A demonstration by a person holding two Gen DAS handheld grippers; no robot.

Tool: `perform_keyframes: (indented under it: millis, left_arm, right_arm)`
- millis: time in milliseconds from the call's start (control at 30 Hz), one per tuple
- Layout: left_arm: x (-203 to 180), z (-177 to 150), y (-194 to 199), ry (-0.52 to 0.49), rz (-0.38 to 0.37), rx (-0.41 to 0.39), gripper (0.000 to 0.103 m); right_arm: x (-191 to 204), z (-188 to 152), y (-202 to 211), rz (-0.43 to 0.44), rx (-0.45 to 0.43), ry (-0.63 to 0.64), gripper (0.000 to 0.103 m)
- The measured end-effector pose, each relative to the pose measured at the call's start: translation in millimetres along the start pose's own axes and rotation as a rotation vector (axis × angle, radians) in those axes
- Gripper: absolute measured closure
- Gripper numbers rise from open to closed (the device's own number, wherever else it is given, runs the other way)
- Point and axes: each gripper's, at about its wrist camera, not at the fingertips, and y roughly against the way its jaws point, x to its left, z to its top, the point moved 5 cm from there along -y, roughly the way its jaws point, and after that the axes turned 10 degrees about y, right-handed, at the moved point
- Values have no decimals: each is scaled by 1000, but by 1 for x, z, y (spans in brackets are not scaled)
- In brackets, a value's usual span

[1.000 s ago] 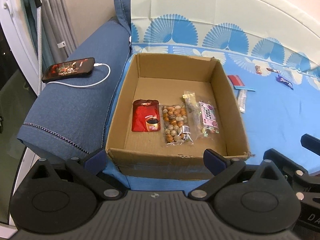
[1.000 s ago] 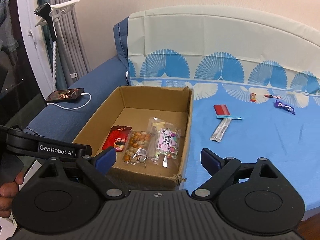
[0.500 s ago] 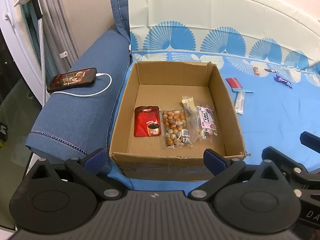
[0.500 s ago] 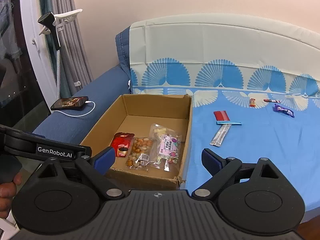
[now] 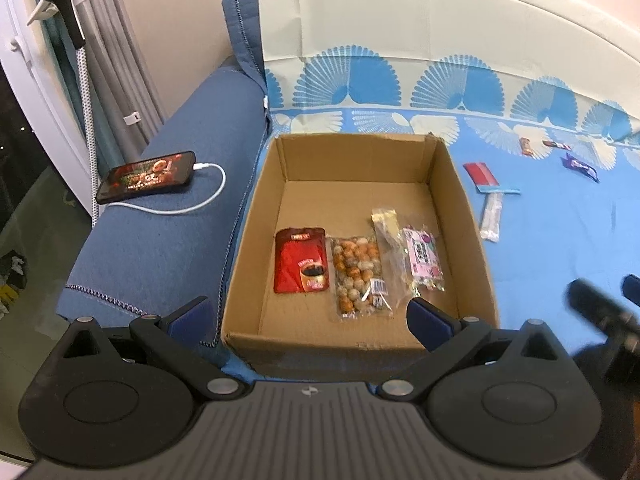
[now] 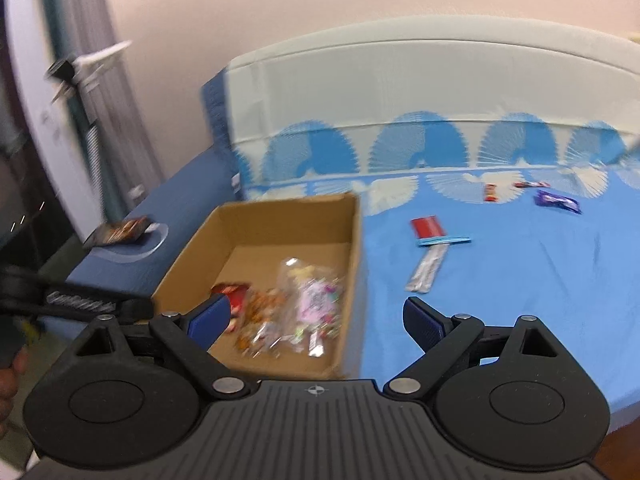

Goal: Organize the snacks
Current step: 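Reach the right tool to the silver stick pack and grasp it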

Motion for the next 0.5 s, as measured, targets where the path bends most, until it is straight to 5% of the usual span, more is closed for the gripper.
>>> perform_keyframes:
  millis: [267, 500]
  left_arm:
    - [-11, 38, -27, 17, 48, 13, 0]
    - [-21, 77, -56, 19, 102, 30, 0]
  right_arm:
    - [-81, -13, -59, -173, 76, -122, 9]
    - [-113, -24, -189, -174, 200, -104, 8]
